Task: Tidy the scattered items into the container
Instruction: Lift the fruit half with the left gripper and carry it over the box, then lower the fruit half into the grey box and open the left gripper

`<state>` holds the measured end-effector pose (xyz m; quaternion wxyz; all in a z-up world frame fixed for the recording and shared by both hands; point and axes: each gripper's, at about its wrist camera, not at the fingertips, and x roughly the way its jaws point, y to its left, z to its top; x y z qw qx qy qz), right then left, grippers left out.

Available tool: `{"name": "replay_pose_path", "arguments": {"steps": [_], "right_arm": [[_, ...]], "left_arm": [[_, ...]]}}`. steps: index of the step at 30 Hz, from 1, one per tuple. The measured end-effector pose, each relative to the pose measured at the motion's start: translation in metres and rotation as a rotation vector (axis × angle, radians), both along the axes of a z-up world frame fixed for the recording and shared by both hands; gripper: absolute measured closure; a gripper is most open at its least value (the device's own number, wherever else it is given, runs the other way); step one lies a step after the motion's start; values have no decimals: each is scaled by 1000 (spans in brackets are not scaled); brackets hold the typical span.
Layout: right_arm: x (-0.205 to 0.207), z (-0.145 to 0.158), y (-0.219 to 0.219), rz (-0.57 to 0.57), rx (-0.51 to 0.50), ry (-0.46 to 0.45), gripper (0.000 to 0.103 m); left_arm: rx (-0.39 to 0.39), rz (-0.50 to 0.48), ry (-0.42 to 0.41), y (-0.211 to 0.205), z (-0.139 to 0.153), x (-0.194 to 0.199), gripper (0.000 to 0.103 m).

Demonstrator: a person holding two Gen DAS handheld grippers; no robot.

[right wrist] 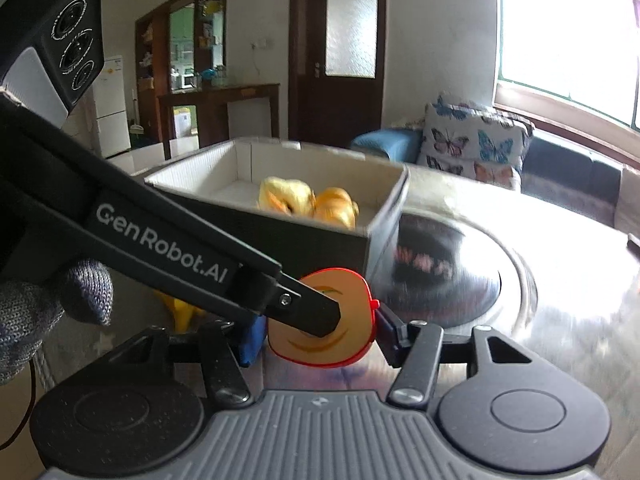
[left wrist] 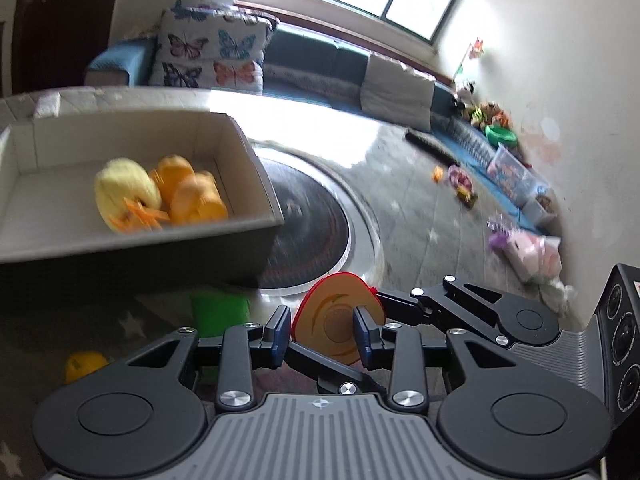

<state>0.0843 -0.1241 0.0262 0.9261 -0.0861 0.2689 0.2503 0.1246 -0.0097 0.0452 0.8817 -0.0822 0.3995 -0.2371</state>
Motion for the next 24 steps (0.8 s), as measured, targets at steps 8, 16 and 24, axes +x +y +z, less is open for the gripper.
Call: {"name": "replay_pose_path", "arguments": {"steps": [8, 16, 24], "right_arm": [[41, 24, 28, 35, 3, -69, 46], [85, 21, 53, 59, 9, -60, 46], [112, -1, 67, 66, 10, -11, 46]], "left_arm": [[9, 64, -76, 18, 29, 36, 66], [22, 104, -78, 37, 30, 78, 66], [19, 132, -32, 49, 11, 106, 67]]}}
